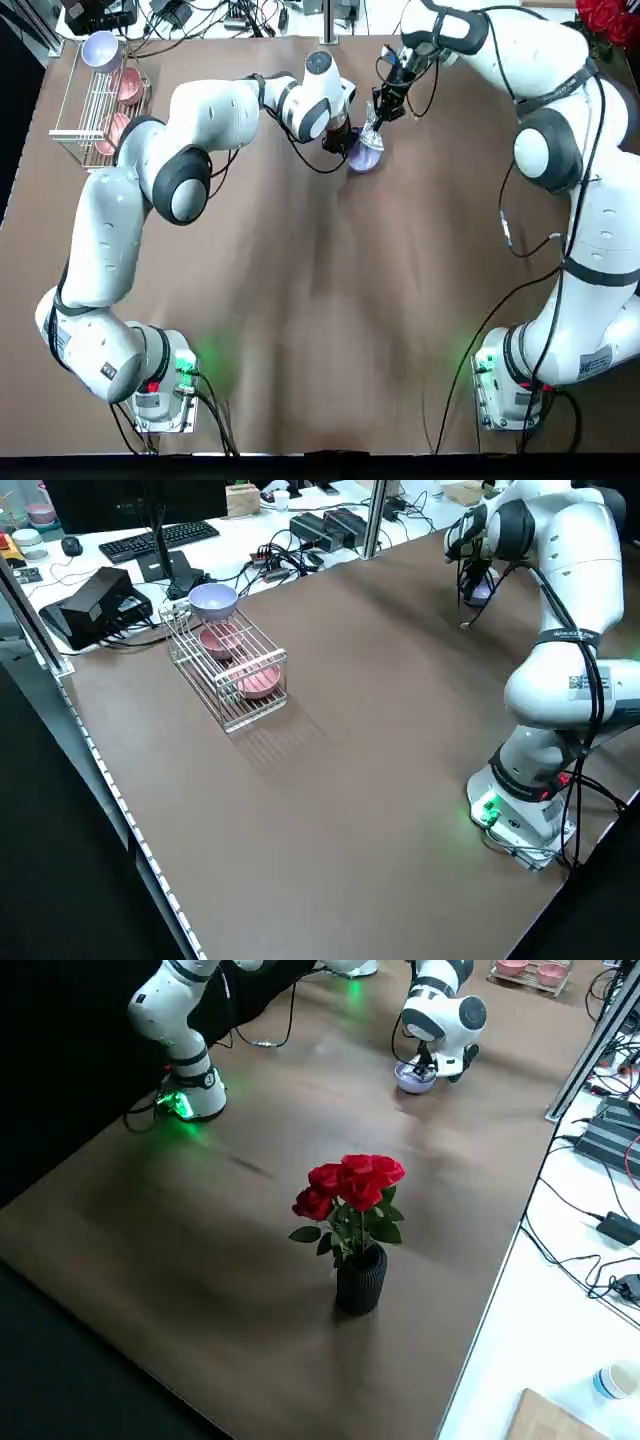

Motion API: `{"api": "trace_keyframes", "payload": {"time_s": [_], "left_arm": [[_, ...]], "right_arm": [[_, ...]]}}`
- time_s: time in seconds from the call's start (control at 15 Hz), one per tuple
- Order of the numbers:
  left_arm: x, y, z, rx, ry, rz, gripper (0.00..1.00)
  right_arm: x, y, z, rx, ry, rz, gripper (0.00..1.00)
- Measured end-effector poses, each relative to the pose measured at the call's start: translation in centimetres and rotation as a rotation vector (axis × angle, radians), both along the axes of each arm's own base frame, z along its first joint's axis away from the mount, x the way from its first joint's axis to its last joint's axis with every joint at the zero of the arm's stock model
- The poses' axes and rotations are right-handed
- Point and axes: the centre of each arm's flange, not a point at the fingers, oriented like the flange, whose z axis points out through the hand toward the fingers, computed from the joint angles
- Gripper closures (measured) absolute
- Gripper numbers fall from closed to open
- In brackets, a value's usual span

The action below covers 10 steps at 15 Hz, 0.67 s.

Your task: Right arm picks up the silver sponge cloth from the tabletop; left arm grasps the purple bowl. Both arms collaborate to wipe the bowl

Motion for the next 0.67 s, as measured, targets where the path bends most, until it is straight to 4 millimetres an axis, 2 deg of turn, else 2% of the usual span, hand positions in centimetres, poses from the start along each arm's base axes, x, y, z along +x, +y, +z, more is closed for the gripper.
{"api": "trace_keyframes", "payload": {"time_s": [0.27, 0.67], "left_arm": [[0.0, 0.1, 0.1, 0.012, 0.011, -0.002, 0.96], [0.1, 0.1, 0.2, 0.021, 0.018, -0.003, 0.96]], "right_arm": [[-1.2, 1.8, -3.7, -0.024, 0.043, -0.010, 0.98], [-2.1, 2.9, -5.8, -0.035, 0.068, 0.002, 0.98]]}}
